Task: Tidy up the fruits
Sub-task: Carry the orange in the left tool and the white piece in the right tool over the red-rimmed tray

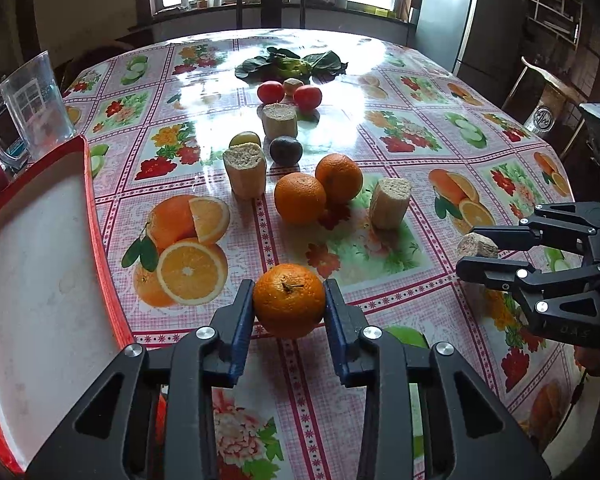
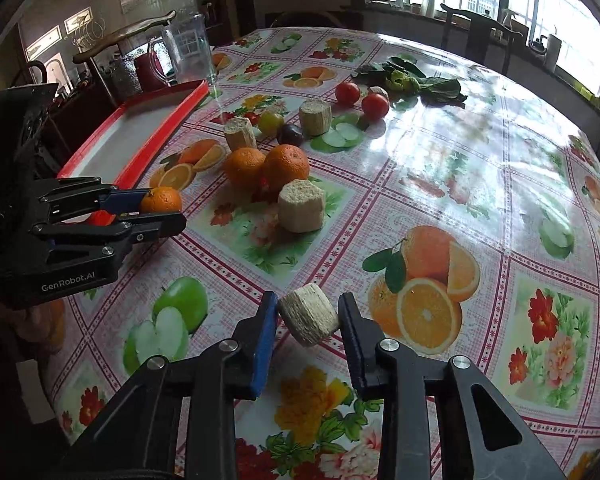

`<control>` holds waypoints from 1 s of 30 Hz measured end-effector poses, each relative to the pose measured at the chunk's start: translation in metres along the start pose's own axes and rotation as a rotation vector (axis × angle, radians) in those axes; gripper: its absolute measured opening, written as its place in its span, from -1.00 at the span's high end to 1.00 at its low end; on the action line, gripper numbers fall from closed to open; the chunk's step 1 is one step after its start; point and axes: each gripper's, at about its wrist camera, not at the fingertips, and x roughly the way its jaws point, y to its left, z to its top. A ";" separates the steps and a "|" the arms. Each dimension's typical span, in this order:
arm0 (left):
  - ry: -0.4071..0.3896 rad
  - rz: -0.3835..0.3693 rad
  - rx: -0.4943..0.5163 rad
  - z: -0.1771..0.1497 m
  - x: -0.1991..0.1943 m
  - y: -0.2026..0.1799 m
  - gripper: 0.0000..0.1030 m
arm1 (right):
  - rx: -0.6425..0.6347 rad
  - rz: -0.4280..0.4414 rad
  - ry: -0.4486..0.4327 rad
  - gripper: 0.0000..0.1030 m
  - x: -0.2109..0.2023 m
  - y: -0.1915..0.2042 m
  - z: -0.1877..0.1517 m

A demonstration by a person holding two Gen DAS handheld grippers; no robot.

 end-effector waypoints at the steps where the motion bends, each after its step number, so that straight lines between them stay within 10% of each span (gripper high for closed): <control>1: -0.006 -0.003 -0.005 -0.002 -0.005 0.001 0.40 | 0.002 0.008 -0.009 0.39 -0.003 0.003 0.000; 30: -0.104 0.165 -0.333 -0.084 -0.094 0.162 0.40 | -0.156 0.304 -0.023 0.39 0.055 0.215 0.088</control>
